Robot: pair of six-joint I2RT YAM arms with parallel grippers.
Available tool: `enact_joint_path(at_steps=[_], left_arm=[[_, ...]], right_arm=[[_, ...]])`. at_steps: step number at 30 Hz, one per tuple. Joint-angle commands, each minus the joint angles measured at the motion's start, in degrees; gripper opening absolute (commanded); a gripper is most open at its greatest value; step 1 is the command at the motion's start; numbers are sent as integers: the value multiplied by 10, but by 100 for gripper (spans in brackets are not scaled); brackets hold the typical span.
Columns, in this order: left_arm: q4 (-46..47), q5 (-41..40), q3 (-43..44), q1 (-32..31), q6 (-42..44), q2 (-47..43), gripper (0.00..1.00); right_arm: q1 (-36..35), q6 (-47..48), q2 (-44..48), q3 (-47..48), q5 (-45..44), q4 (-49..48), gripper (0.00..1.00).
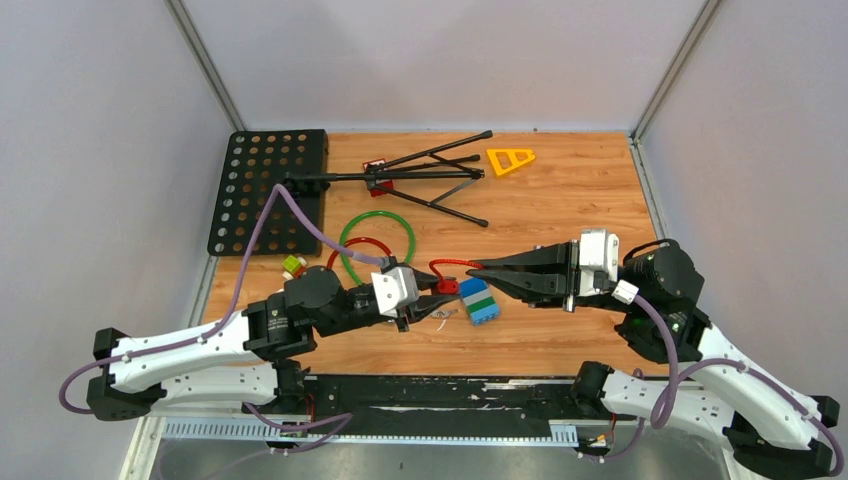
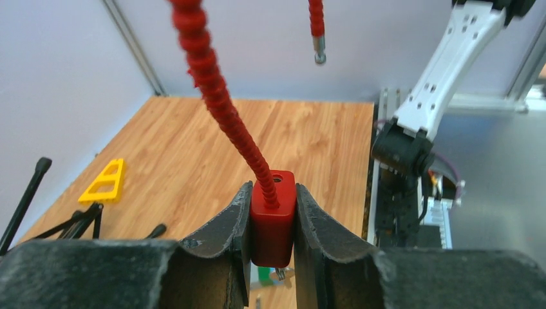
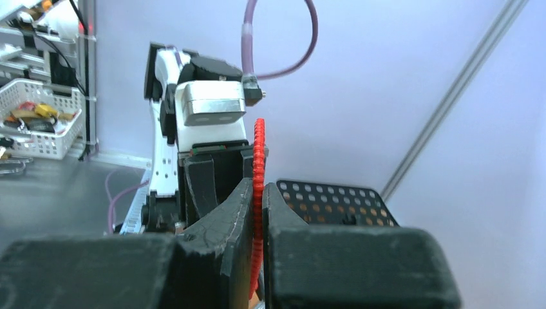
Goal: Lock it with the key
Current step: Pick up the lock from the center of the board, then lock the lock.
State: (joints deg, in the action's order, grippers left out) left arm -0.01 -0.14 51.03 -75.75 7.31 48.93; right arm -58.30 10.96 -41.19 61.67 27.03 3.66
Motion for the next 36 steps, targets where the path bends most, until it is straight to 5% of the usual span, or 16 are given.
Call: enact_joint_path(at_steps=[1,15,36], left_arm=[[139,9,-21,-3,-44,-13,0],[272,3,-74,-3,-98,-23,0],[257,36,-58,-3,-108,-8,0]], right_arm=[[-5,-38,-12,-25,43,-158,0],[-16,-75,-9,-113,-10,-349,0],[-44,-65,-62,-107,-1,-355,0]])
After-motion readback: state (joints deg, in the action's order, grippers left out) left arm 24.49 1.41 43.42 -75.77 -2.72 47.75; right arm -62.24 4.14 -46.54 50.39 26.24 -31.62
